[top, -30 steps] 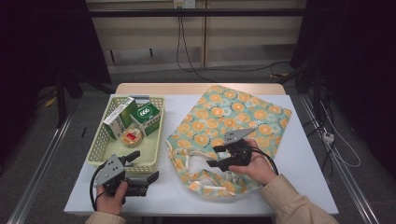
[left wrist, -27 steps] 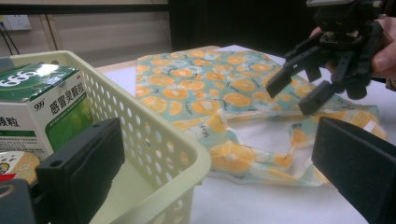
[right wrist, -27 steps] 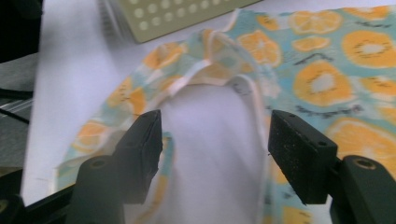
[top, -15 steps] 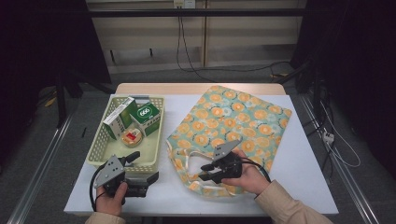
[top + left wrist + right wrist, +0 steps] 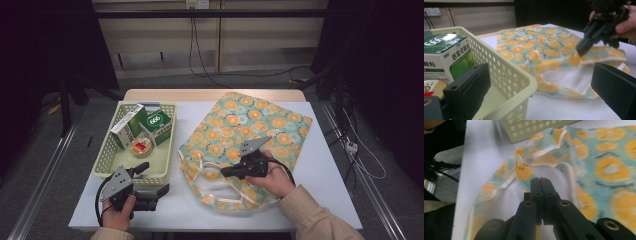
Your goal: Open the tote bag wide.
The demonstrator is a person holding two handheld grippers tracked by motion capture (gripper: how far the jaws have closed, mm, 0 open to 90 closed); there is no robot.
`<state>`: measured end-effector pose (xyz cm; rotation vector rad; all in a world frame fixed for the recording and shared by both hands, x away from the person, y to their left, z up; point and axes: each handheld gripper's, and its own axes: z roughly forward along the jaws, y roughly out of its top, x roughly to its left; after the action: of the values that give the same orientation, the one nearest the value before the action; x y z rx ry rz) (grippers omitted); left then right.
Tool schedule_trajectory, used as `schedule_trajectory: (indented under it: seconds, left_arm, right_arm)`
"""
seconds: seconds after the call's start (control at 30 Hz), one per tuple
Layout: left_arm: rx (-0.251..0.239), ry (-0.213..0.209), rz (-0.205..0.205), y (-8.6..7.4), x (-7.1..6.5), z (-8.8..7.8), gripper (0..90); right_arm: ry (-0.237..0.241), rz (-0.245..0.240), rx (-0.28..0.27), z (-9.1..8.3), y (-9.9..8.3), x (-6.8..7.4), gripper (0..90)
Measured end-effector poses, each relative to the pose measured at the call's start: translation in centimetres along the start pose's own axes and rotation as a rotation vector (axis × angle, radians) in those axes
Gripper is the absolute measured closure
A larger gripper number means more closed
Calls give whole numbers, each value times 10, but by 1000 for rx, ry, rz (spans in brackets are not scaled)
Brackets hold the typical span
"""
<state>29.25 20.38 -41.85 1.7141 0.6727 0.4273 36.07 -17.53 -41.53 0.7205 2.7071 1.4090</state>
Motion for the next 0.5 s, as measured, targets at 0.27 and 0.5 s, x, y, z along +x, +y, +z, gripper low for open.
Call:
schedule_trajectory:
  seconds: [0.27,0.5]
  left_arm:
    - [-2,-1,-4,0,0,-1,24]
    - [-2,-1,1,1,0,0,24]
  right_arm:
    - [-77,26,-36,-27,8,-35,900]
    - [-113,111,-71,-37,-4,-69,898]
